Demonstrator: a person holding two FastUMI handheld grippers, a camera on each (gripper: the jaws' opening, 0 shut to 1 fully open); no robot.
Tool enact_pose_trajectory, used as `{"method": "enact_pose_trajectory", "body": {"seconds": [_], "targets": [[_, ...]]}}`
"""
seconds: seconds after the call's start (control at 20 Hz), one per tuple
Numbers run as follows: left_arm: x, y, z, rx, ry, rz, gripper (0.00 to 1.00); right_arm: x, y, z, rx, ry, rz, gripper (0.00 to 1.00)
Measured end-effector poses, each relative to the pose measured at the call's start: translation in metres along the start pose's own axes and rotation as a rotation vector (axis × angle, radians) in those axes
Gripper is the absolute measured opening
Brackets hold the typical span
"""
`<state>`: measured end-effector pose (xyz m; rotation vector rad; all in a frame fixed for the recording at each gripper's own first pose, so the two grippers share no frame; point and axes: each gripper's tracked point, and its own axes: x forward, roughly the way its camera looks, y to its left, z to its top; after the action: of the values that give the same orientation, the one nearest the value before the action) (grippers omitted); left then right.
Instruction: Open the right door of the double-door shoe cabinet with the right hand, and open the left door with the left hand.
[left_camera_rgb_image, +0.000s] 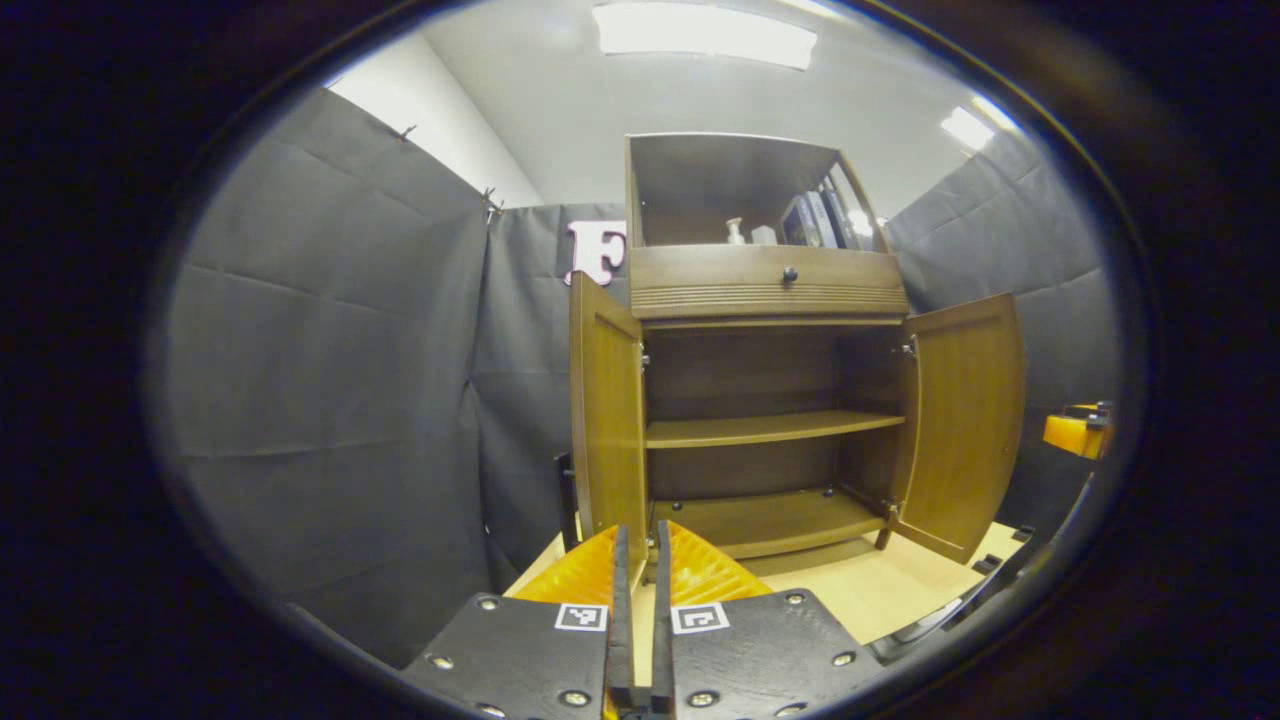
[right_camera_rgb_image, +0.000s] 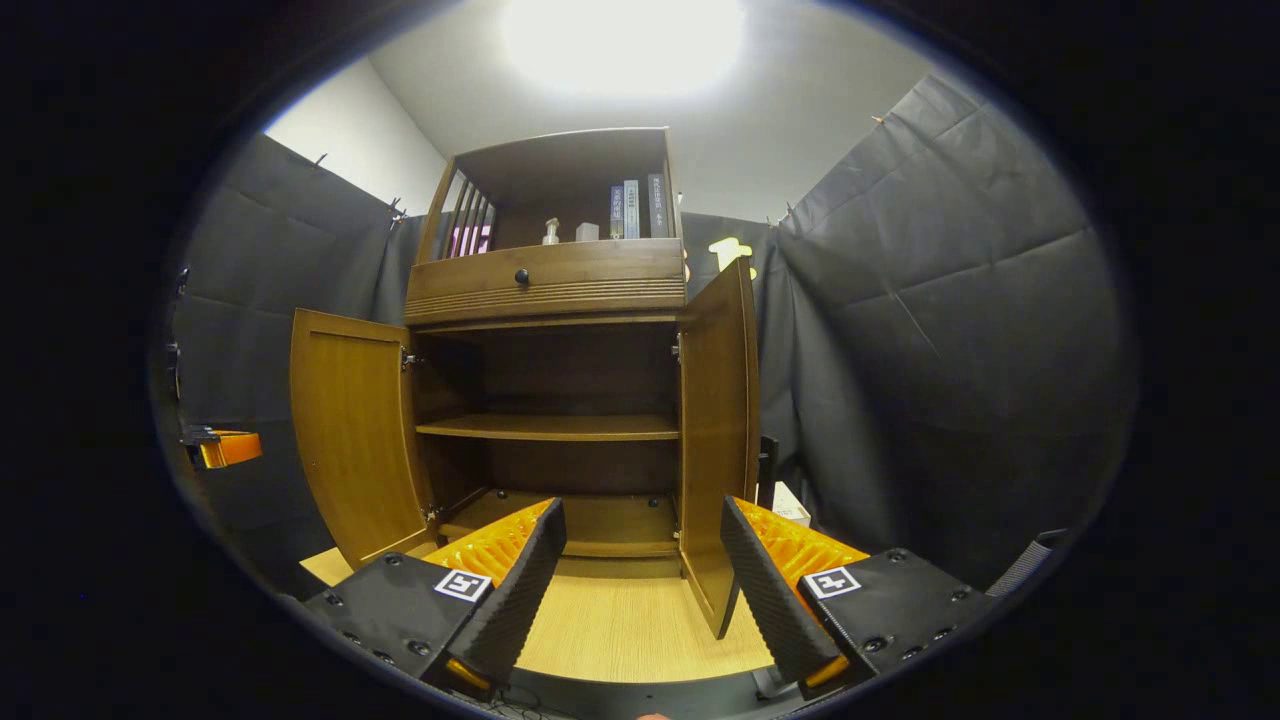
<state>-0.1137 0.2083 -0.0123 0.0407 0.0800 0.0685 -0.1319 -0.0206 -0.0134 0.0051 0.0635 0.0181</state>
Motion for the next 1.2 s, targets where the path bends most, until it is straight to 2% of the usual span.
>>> {"method": "enact_pose_trajectory", "body": {"seconds": [0.25,0.4,0.7,0.95,1.2], "targets": [[-0.015,-0.003,-0.003,0.005,0.002,0.004,0.08,-0.01,-0.003,0.002,-0.012,-0.018,-0.004,0.98],[-0.017,-0.001,0.005,0.028,-0.029,0.029,0.07,-0.013,-0.006,0.003,-0.019,-0.023,-0.012,0.98],[-0.026,0.001,0.02,0.016,-0.072,0.03,0.09,-0.015,-0.01,0.009,-0.01,-0.033,-0.025,0.98],[-0.028,0.003,0.019,0.013,-0.065,0.033,0.35,-0.019,-0.011,0.014,-0.02,-0.046,-0.03,0.98],[-0.027,0.003,0.019,0.015,-0.071,0.029,0.35,-0.019,-0.009,0.017,-0.025,-0.052,-0.028,0.98]]}}
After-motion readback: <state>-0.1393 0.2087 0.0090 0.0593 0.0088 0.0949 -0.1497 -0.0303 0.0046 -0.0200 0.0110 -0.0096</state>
